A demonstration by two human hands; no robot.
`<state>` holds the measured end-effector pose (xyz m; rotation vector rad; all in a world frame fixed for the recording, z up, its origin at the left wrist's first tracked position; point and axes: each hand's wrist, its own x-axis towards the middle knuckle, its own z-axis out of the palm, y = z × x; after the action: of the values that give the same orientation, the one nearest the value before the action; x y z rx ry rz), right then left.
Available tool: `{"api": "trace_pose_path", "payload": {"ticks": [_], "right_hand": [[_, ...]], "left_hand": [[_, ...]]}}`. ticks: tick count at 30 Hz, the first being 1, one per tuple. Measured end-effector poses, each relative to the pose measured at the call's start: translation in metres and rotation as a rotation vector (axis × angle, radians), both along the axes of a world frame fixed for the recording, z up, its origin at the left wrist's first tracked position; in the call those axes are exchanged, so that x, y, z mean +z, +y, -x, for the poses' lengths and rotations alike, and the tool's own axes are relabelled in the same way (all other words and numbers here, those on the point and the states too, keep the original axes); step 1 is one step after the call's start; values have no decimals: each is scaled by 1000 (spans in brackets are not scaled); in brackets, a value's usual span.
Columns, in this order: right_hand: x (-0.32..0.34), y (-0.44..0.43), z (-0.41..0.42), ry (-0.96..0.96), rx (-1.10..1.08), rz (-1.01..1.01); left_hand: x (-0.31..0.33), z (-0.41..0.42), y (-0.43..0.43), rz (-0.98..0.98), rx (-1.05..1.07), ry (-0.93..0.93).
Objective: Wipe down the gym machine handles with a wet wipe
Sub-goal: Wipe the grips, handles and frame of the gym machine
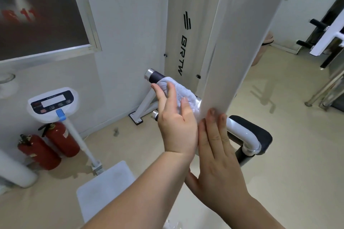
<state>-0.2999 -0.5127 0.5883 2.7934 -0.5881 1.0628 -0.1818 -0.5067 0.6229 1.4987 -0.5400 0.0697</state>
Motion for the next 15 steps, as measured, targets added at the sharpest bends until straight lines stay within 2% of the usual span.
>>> {"api": "trace_pose_path", "payload": {"ticks": [4, 7, 12, 15], "right_hand": [[0, -1, 2, 32, 10, -1], [0, -3, 2, 71, 4, 0], [2, -4, 2, 156, -16, 8], [1, -4, 2, 167, -30, -3]], "left_hand": [[-10, 2, 8, -42, -102, -135], [-6, -2, 3, -131, -100, -216], [19, -42, -18, -288, 72, -112], [20, -41, -23, -301, 77, -89]]}}
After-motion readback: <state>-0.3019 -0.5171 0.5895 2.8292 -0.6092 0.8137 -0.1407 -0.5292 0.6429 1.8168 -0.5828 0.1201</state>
